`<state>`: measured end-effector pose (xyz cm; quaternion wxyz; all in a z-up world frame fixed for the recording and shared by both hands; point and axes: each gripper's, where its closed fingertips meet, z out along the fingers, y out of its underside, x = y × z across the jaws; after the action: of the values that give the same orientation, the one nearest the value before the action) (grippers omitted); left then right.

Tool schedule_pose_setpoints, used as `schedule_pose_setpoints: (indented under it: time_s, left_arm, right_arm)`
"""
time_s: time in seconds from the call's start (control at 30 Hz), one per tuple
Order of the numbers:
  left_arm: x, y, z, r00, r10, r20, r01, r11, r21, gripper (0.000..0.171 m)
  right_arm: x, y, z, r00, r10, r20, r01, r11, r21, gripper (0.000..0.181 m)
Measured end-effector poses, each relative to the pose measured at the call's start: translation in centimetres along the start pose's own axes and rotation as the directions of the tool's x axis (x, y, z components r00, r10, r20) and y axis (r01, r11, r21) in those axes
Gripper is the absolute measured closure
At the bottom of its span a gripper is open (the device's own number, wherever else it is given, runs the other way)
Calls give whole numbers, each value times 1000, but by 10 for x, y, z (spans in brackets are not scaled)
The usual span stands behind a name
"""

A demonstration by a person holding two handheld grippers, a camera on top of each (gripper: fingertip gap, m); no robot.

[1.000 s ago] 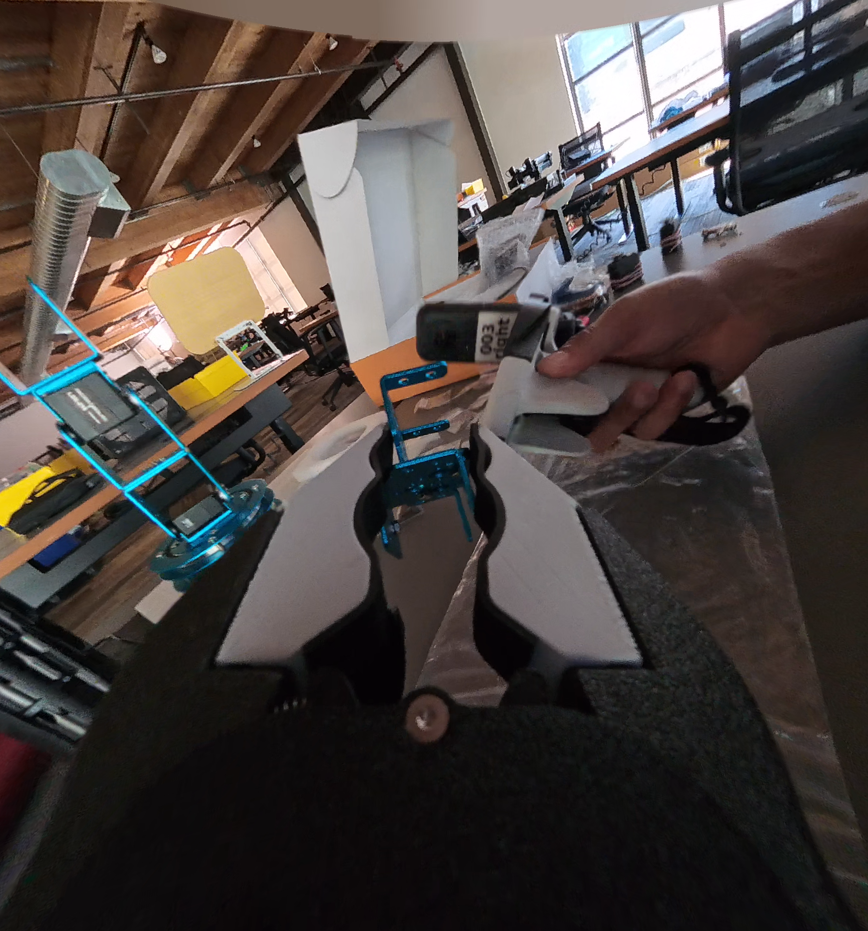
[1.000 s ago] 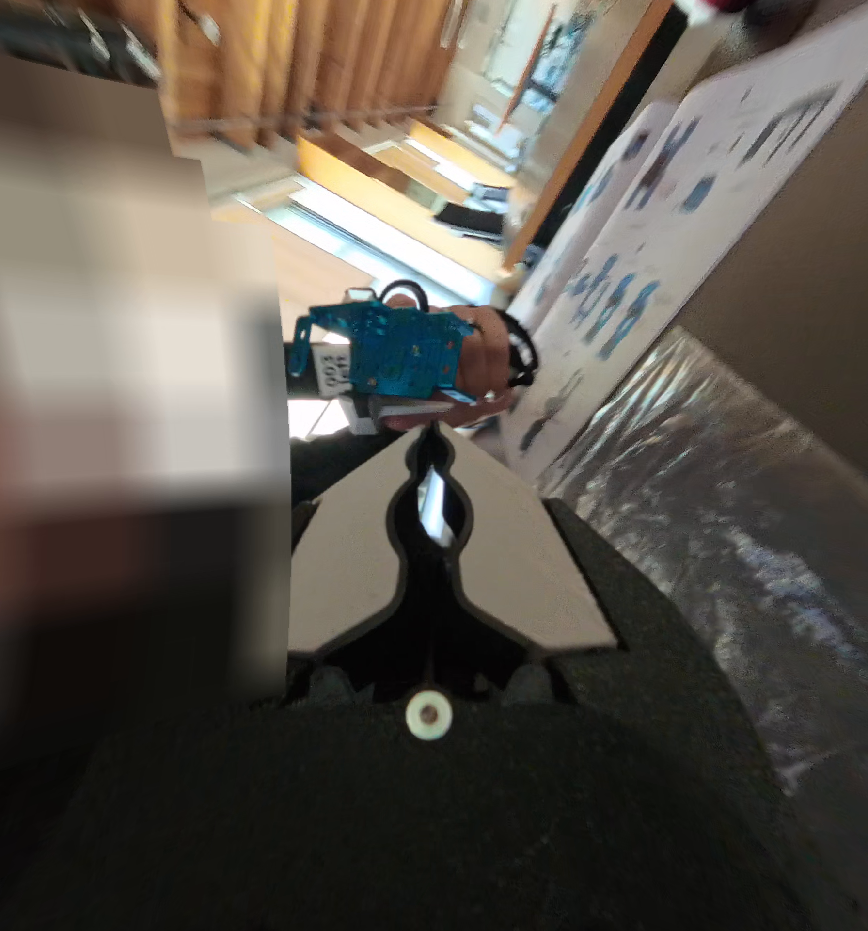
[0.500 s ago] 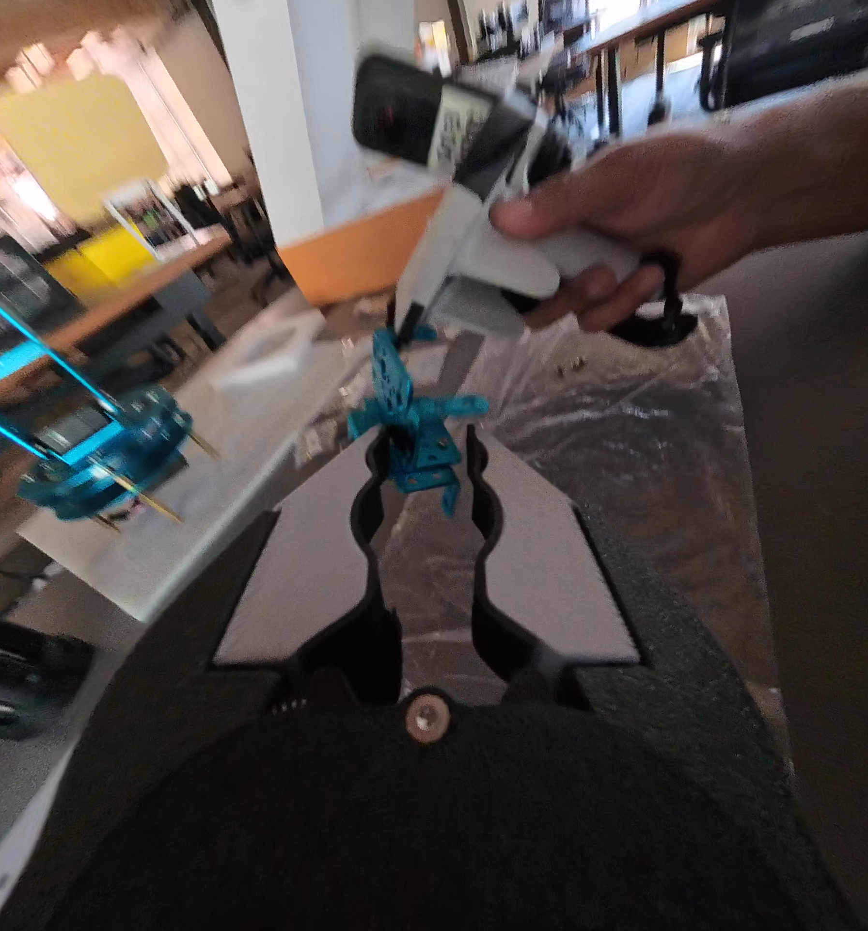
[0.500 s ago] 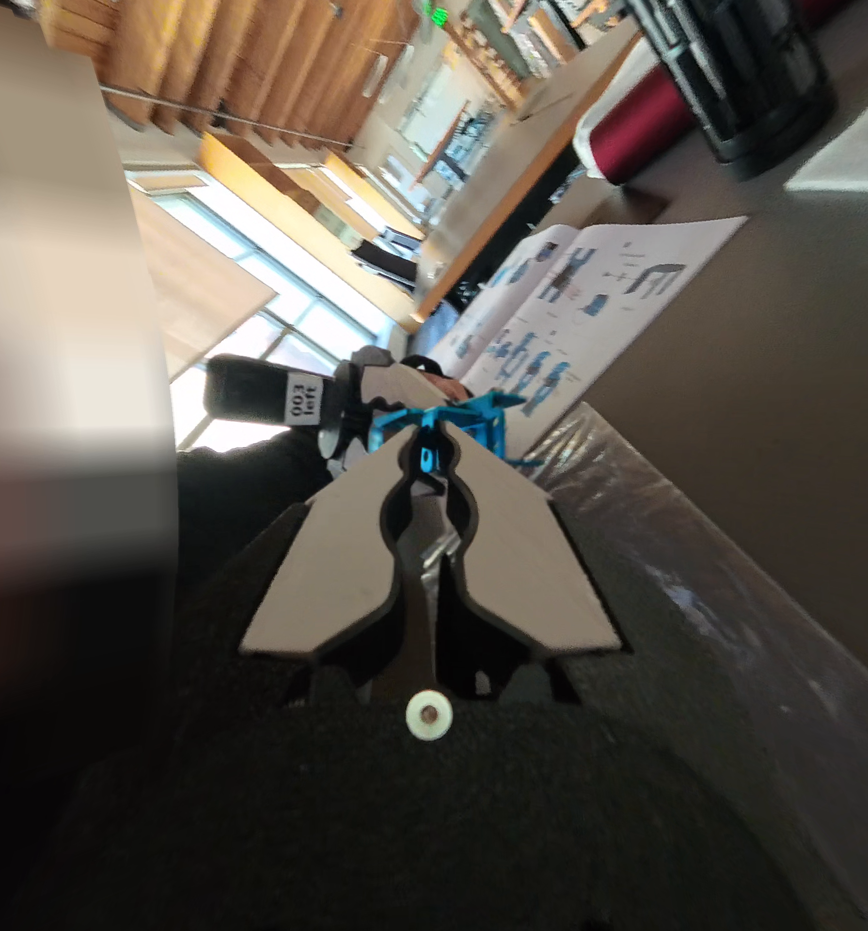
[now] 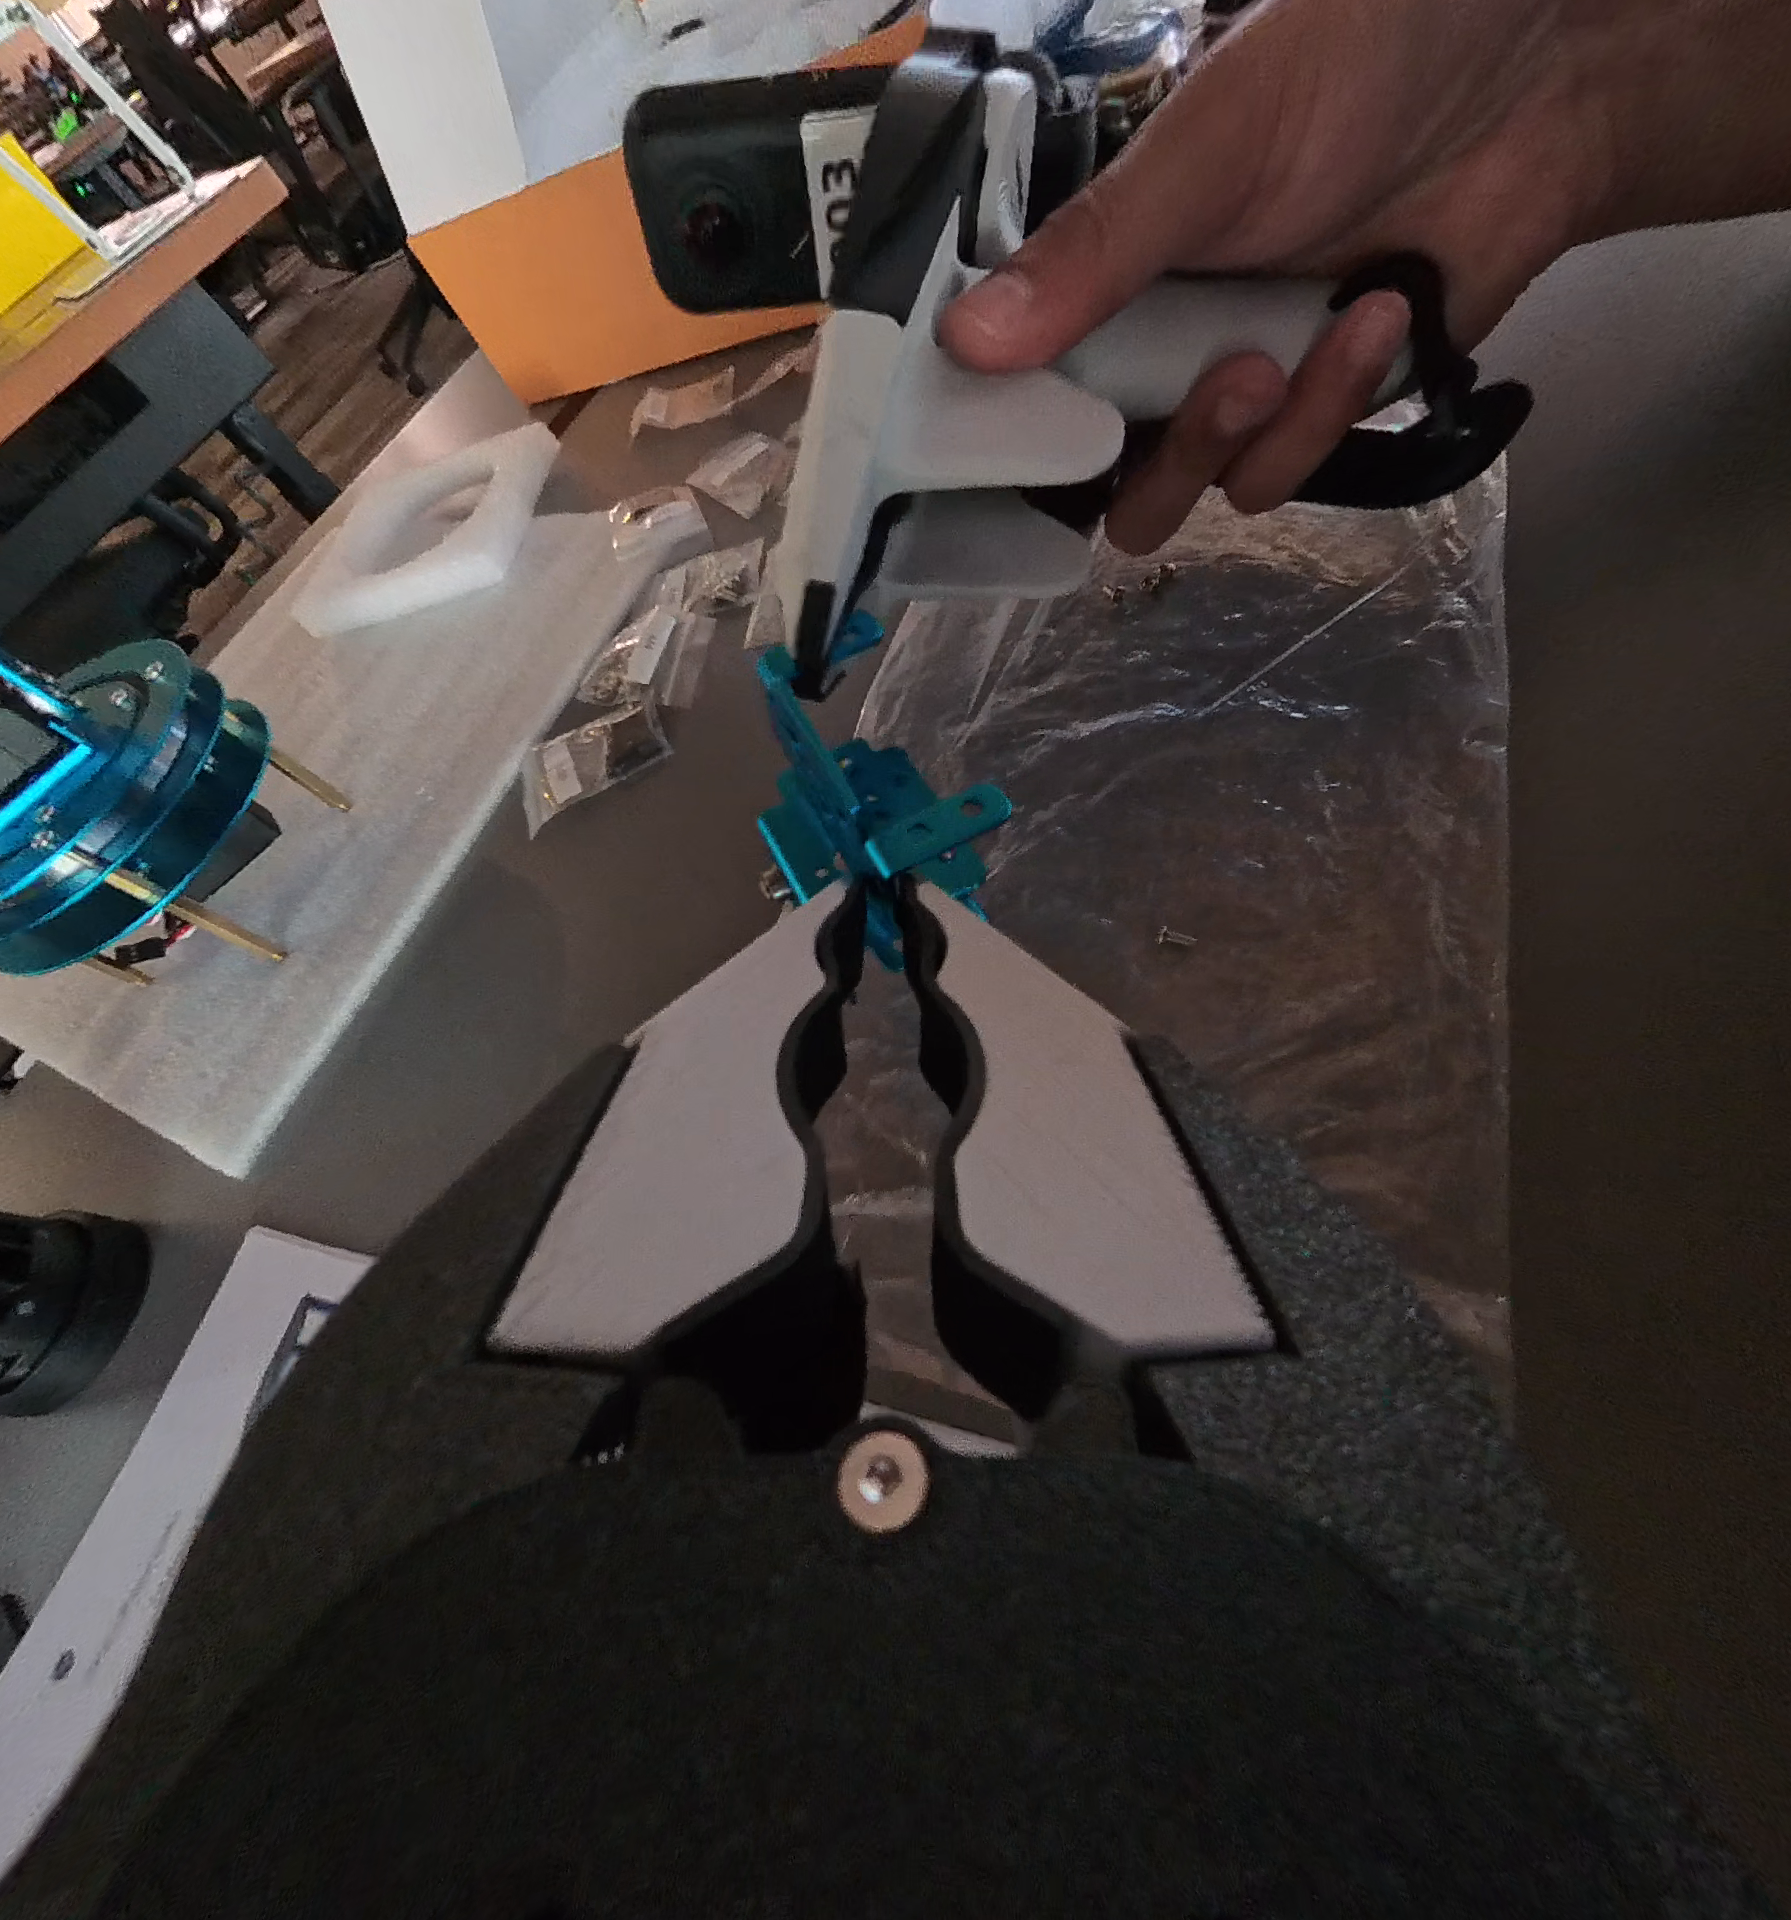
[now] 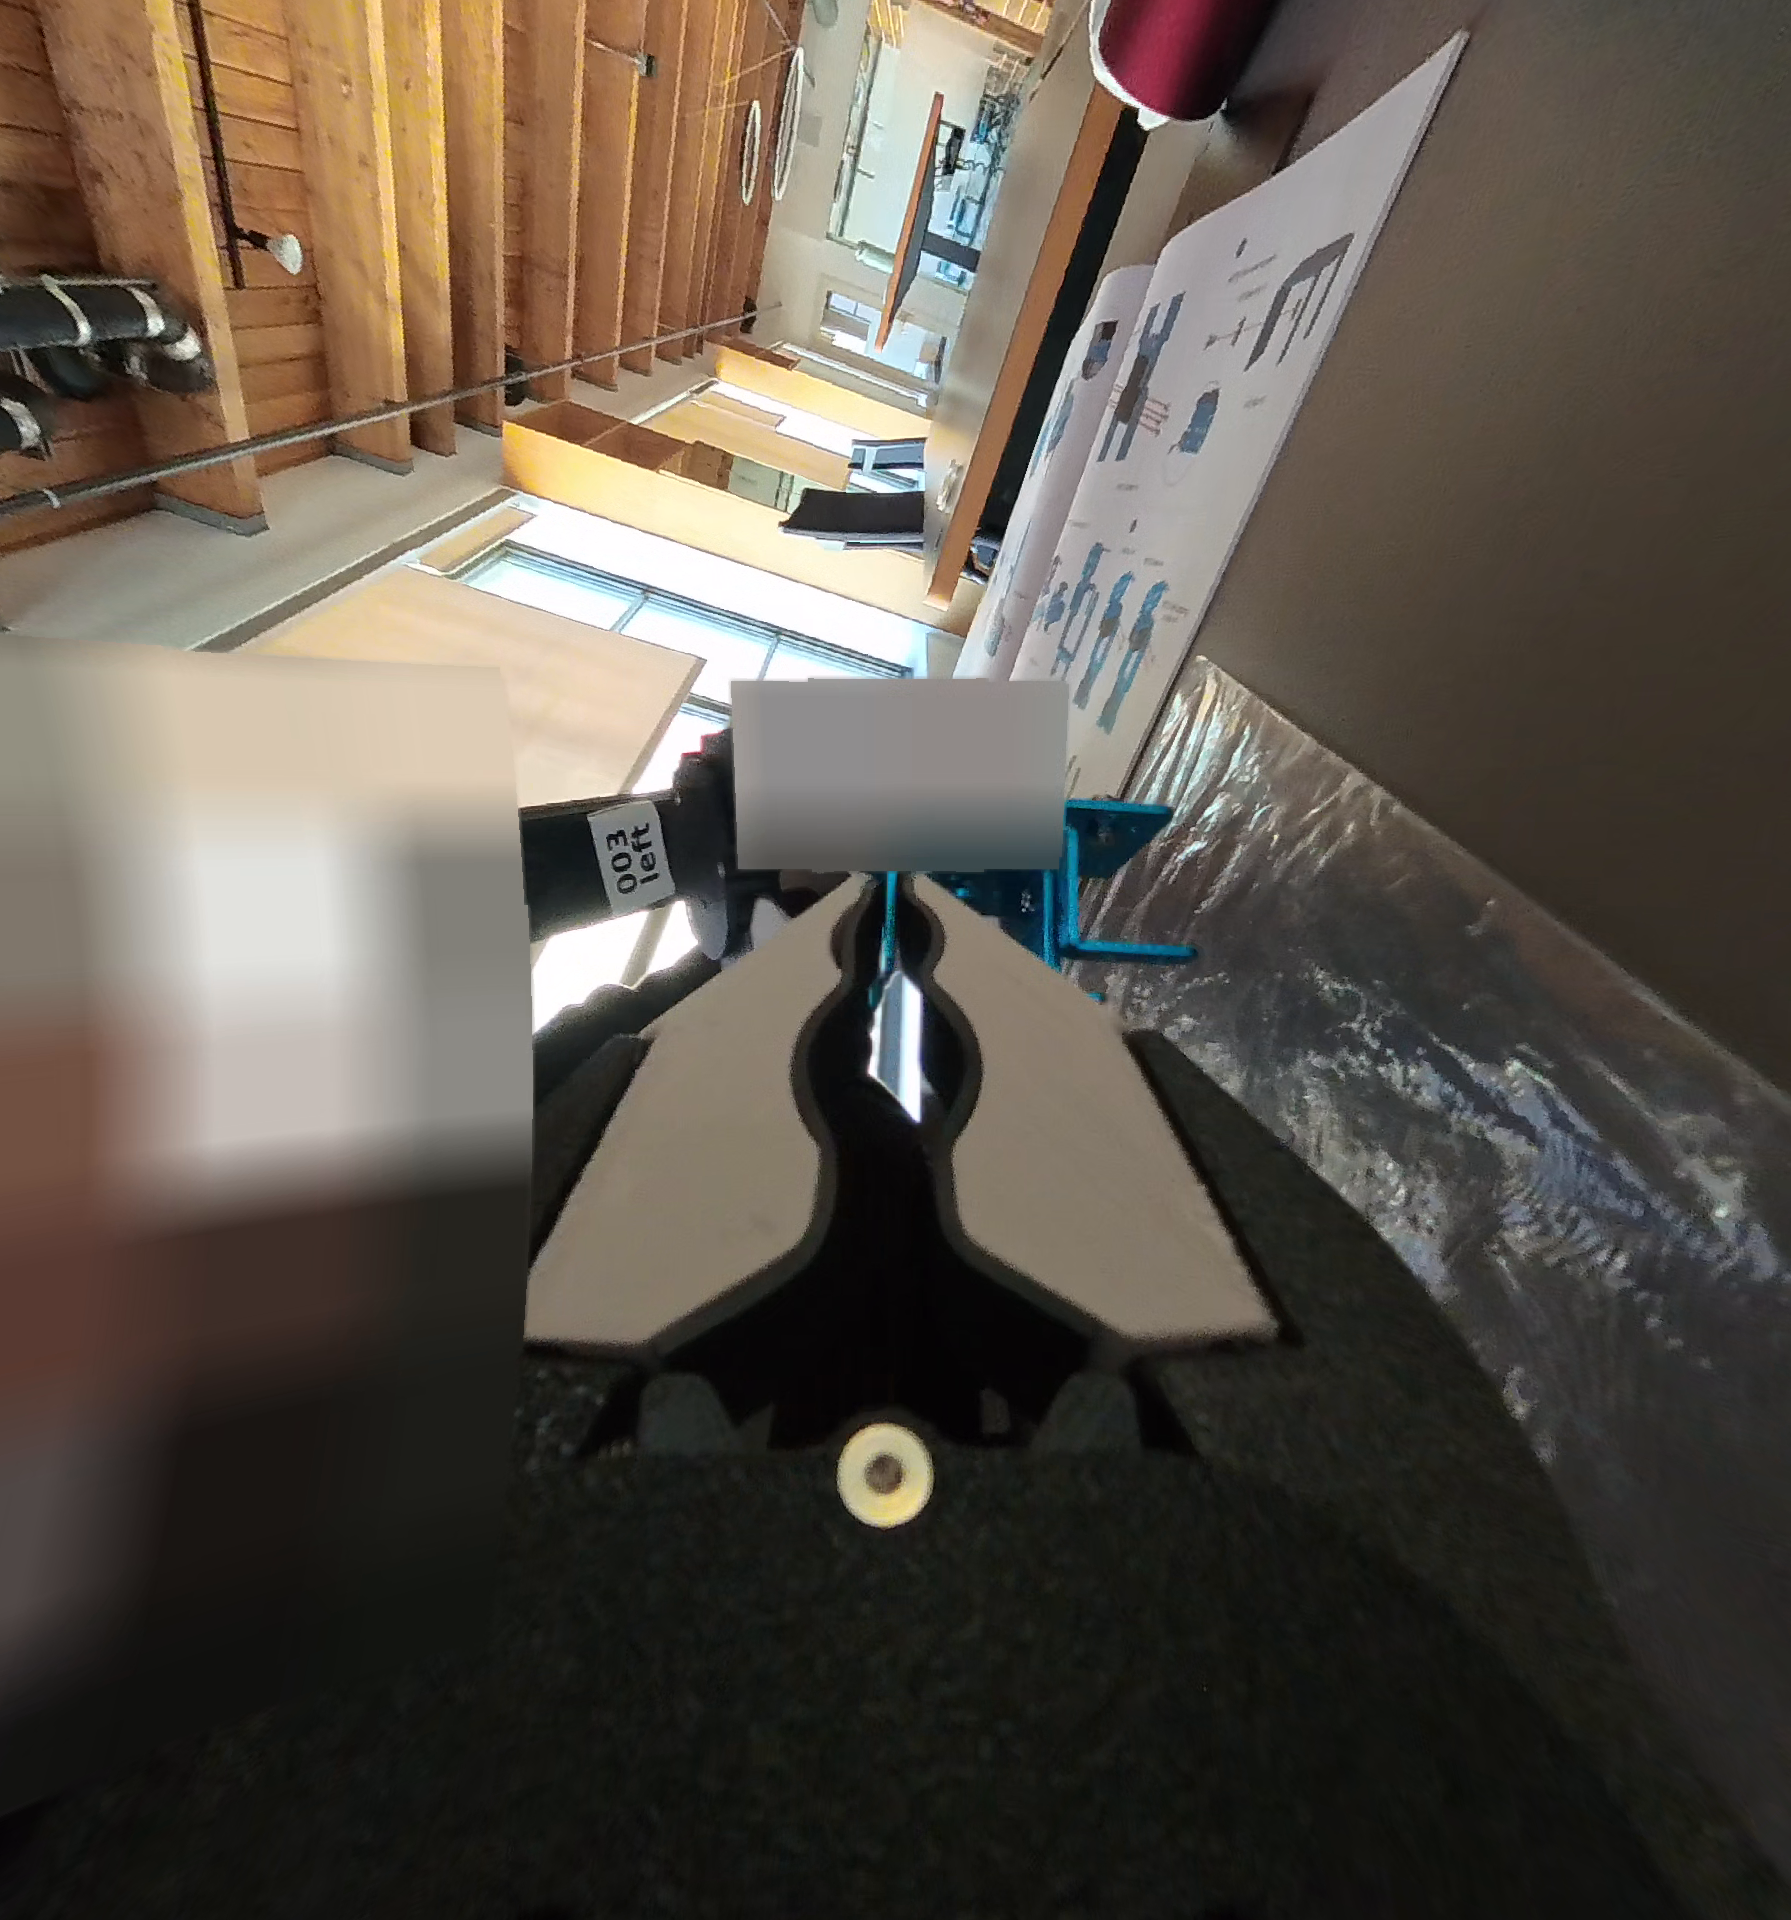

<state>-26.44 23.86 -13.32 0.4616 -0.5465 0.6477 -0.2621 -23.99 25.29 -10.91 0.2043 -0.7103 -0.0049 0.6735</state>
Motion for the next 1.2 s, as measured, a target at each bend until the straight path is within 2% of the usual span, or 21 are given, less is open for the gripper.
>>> schedule_pose_setpoints:
  time_s: [0.17, 0.33, 0.37, 0.43, 0.47, 0.5, 0.53, 0.63, 0.7, 0.8, 1.0, 1.13, 1.2]
  left_arm:
    - [-8, 11, 1, 993, -121, 0, 121, 991, -58, 170]
    - [-8, 17, 3, 982, -187, -18, 185, 978, -93, 170]
    - [-7, 19, 3, 979, -203, -24, 200, 974, -103, 170]
    - [-7, 22, 4, 970, -241, -36, 235, 964, -121, 170]
    - [-8, 23, 4, 967, -253, -37, 247, 960, -129, 170]
    - [-9, 25, 3, 962, -270, -39, 262, 955, -137, 170]
    - [-9, 26, 3, 956, -288, -49, 278, 949, -149, 170]
    - [-10, 29, 0, 945, -320, -71, 304, 936, -176, 170]
    - [-12, 29, -2, 941, -331, -71, 315, 934, -170, 170]
    - [-8, 31, -1, 928, -359, -99, 340, 925, -172, 170]
    - [-8, 33, 0, 945, -315, -87, 297, 939, -176, 170]
    - [-8, 33, 0, 944, -317, -89, 298, 938, -176, 170]
    - [-8, 33, 0, 946, -313, -88, 294, 939, -176, 170]
  right_arm:
    - [16, 6, 0, 983, -124, -134, 115, 990, -75, 177]
    - [24, 2, -6, 897, -347, -275, 315, 936, -156, 170]
    - [27, -5, -13, 838, -424, -343, 386, 905, -178, 164]
    - [16, -11, -23, 692, -614, -379, 550, 789, -274, 171]
    - [7, -4, -22, 622, -704, -343, 612, 710, -348, 173]
    - [-1, 14, -17, 582, -772, -255, 643, 629, -438, 177]
    - [-3, 37, -13, 560, -811, -168, 641, 553, -531, 174]
    - [21, 68, -5, 479, -868, -126, 582, 422, -695, 177]
    - [36, 85, -3, 508, -858, -78, 537, 387, -750, 174]
    - [49, 86, 2, 493, -868, -52, 553, 360, -752, 173]
    - [56, 83, 4, 538, -841, -56, 547, 399, -736, 178]
    - [59, 84, 6, 528, -848, -46, 550, 383, -742, 181]
    - [60, 87, 6, 502, -865, -26, 556, 346, -756, 181]
